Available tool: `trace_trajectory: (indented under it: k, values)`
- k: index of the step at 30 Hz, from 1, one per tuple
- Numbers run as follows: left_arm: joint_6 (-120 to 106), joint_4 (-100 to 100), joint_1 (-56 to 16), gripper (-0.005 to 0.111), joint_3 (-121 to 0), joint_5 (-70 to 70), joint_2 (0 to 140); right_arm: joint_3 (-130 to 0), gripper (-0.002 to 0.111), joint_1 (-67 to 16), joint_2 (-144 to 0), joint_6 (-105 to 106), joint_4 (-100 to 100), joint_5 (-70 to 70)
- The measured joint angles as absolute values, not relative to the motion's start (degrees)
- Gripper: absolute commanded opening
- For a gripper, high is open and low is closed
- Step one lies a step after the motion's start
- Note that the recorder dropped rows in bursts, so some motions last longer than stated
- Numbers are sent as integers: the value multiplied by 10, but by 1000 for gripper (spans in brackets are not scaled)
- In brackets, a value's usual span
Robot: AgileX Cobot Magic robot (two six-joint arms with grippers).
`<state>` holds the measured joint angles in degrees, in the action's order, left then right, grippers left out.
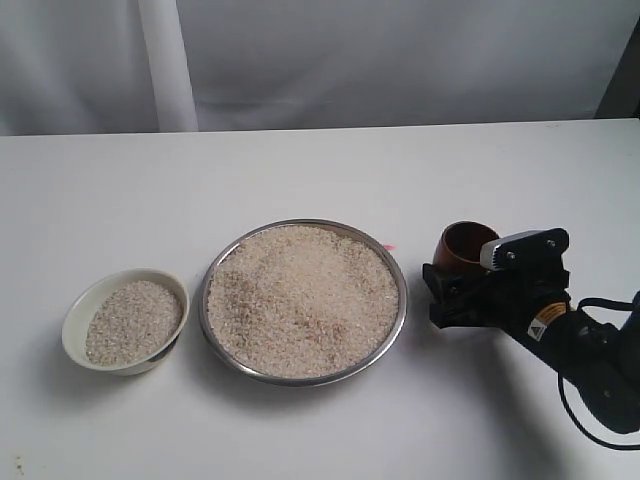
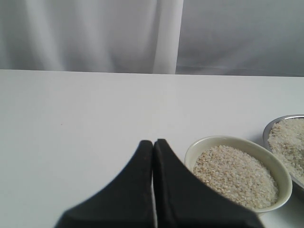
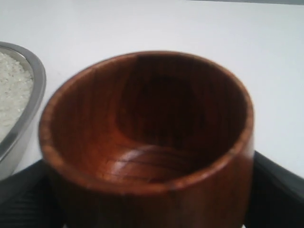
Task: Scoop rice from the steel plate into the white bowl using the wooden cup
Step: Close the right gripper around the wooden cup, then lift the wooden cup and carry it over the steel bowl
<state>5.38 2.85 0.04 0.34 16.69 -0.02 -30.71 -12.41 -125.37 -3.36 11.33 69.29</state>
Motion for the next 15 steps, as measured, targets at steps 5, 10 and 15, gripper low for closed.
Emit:
trace_trajectory:
  k: [5, 10, 15]
  values:
    - [54, 28, 0, 0, 3, 167, 0, -316, 67, -124, -1256, -31, 111, 691]
    - [54, 28, 0, 0, 3, 167, 0, -334, 67, -124, -1256, -30, 111, 690]
    - [54, 28, 0, 0, 3, 167, 0, -346, 66, -124, -1260, -30, 111, 690]
